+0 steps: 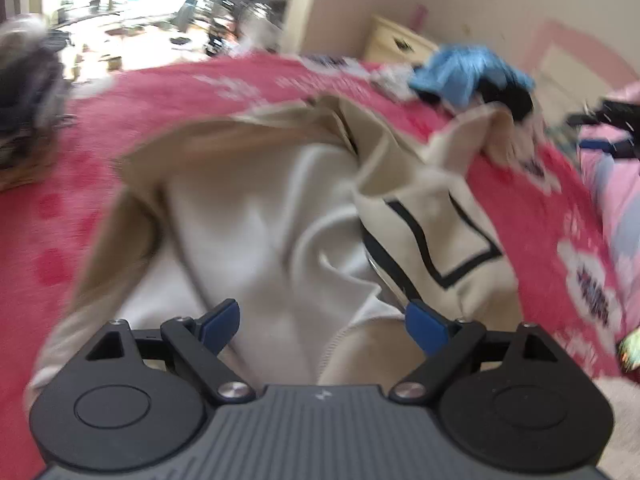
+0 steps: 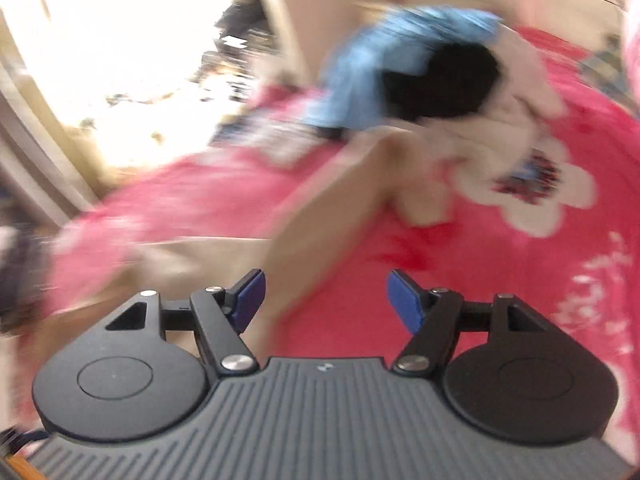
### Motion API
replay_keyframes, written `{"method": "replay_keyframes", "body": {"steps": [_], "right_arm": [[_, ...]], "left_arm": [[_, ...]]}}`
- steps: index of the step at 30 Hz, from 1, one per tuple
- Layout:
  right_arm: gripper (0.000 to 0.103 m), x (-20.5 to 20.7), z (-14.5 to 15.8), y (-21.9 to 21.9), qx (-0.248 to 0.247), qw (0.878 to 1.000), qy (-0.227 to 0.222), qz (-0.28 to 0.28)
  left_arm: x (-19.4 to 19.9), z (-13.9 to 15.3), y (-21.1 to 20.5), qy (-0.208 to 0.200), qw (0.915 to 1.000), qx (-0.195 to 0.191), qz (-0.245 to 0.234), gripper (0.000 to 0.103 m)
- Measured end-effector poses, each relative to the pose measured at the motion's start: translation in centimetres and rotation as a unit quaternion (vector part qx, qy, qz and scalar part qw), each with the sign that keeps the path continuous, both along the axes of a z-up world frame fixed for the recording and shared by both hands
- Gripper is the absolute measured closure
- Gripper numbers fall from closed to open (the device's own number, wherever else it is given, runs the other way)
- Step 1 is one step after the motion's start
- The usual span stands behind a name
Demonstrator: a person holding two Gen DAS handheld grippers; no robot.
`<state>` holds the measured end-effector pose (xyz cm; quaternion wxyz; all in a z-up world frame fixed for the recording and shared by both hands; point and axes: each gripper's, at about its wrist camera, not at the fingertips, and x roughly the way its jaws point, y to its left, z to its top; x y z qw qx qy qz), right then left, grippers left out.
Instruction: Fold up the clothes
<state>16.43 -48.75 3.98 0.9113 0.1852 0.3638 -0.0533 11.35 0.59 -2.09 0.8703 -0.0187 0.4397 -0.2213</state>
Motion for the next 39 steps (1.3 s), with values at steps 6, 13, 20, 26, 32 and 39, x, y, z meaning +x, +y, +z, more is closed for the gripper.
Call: {"method": "replay_keyframes", "body": {"steps": [6,13,20,26,32,39], "right_arm": [[0.020,-4.1,2.7,11.6,0.043,0.983,-0.018,0.175],[0.022,-6.1,-9.7,26.1,-0.034,0.940,0.142,0.309],[0.070,-6.7,-14.6,29.9,-0.171,0.922,0.155,0.311],[0.090,-6.7,-9.6,22.2,-0.069,0.970,0.113,0.206],[0.090,-8.3,-6.3,9.6,0.111,0.992,0.054,0.041],[0.091,-10.8,-9.1,7.6,0.134,0.985,0.104,0.028]], "left_arm": [[-4.0,3.8,7.9,-0.021,0.9954,-0.018,0.092,0.011],[-8.8,2.0,15.5,0.002,0.9800,-0.005,0.199,0.011],[-10.2,-1.7,18.5,0.026,0.9724,0.022,0.231,0.011],[-9.7,-3.6,19.4,0.033,0.9711,0.021,0.235,0.011],[-10.1,-4.5,19.2,0.043,0.9727,0.015,0.227,0.011],[-10.3,-6.4,17.4,0.080,0.9787,0.002,0.189,0.011]]}}
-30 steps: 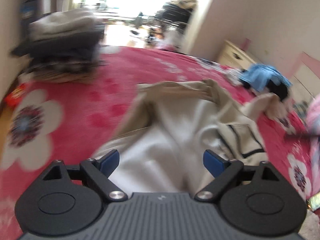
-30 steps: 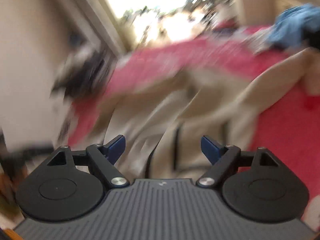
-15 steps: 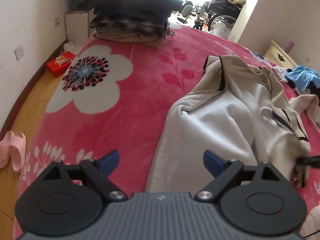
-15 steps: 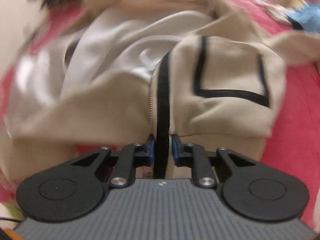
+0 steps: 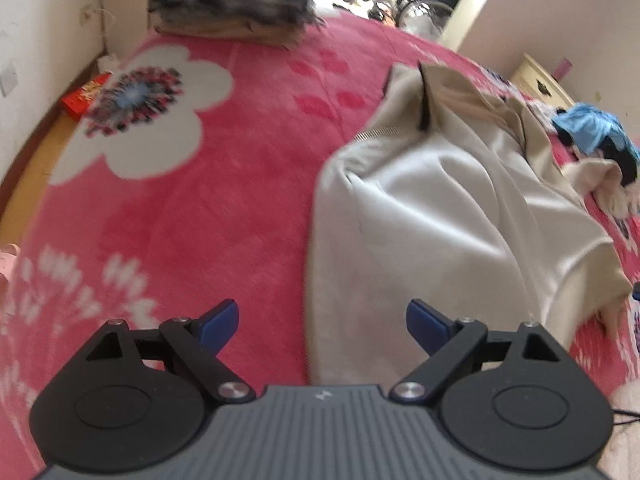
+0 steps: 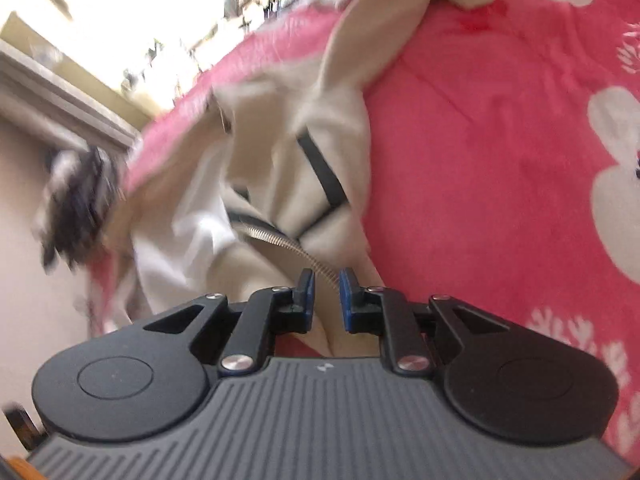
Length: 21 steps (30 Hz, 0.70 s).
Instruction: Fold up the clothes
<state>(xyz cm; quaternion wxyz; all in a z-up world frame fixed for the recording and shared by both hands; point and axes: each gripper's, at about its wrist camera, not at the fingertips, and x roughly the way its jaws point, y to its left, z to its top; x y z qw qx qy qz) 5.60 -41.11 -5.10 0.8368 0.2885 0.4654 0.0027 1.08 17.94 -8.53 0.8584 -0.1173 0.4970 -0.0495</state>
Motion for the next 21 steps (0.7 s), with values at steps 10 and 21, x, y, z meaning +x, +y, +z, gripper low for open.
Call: {"method": "replay_keyframes", "body": {"steps": [10,21], "right_arm": [[0.088,0.5,0.1,-0.8,-0.020,0.999,-0.031,0.006],[0.054,7.2,-2.0,4.8,-0.085,0.988,-0.034,0.125]], "left_arm": [[0.2,-1.1,-2.9,0.017,0.9993,0.008,-0.031,0.011],[1.1,-2.0,-4.3,0.036,0.9982,0.027,-0.041,0.010]]}}
